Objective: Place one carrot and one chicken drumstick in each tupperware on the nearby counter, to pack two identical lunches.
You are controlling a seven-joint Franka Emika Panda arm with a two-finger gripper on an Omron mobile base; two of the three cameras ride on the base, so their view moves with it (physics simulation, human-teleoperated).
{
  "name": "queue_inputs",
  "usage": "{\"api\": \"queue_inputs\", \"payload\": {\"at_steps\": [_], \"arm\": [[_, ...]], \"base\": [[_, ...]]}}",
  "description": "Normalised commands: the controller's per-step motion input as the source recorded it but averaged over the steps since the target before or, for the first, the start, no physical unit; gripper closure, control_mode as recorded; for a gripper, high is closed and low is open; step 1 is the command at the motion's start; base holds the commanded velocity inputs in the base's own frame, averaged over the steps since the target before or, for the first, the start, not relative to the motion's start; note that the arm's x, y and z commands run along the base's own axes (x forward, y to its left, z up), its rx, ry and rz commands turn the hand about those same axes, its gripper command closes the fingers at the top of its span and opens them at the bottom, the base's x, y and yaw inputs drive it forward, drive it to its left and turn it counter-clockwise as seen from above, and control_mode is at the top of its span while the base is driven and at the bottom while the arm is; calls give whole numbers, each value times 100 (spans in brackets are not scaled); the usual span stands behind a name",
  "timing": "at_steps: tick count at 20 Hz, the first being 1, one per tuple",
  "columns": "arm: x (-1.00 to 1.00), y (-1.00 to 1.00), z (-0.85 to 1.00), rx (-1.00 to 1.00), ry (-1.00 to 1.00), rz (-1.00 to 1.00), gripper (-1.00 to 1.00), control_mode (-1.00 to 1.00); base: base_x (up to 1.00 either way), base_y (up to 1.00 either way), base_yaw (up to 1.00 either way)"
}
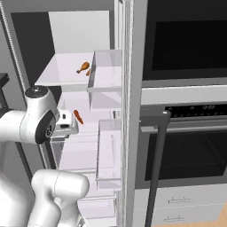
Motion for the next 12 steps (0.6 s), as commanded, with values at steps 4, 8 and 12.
{"api": "queue_inputs", "payload": {"at_steps": [4,8,12], "arm": [[100,1,0,-1,-18,28,-100,-100],[100,0,-11,-10,-10,14,-100,-100],[93,2,-26,-12,0,1,-100,-100]], "base": [[0,0,0],[0,0,0],[0,0,0]]}}
